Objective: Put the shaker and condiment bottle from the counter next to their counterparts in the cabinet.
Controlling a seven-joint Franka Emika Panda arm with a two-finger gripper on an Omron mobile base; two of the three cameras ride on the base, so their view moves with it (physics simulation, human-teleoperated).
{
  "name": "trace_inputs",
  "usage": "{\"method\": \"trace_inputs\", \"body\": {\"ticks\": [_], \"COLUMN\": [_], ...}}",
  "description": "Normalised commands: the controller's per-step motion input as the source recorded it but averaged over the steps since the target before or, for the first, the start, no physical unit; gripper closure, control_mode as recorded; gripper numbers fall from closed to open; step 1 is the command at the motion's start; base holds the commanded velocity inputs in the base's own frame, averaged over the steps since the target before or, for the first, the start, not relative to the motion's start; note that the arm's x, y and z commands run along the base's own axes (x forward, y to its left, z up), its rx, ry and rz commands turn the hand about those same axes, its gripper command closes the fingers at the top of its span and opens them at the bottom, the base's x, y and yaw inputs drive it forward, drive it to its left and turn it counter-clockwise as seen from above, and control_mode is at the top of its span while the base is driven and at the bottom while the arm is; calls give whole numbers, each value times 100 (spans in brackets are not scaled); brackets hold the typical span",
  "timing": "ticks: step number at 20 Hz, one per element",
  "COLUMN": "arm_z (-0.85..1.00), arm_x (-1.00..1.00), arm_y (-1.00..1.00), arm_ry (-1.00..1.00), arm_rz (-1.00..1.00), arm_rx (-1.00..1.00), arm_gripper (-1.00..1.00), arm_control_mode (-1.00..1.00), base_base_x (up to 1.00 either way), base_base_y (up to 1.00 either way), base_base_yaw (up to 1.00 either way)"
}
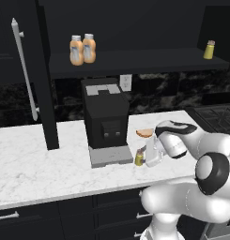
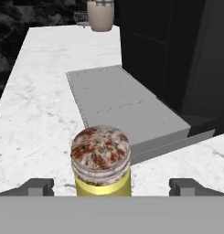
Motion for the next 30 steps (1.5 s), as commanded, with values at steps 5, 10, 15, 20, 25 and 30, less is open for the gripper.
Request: {"method": "trace_inputs", "body": {"ticks": [5, 10, 15, 20, 25, 30], "arm_z": [-13, 30, 78, 100, 85, 73], "arm_x": [14, 5, 1, 5, 0, 0], "arm_y": [16, -9, -15, -8, -41, -59], "arm_ry": [8, -3, -12, 0, 1, 0], "arm_rz": [4, 0, -5, -30, -50, -48], "arm_rx": [1, 2, -6, -3, 0, 3], "arm_gripper": [100, 100, 100, 100, 100, 100], "arm_control_mode": [-100, -100, -100, -100, -100, -100], "base_base_x": [0, 0, 0, 0, 0, 0], "base_base_y": [0, 0, 0, 0, 0, 0], "base_base_yaw": [0, 0, 0, 0, 0, 0]}}
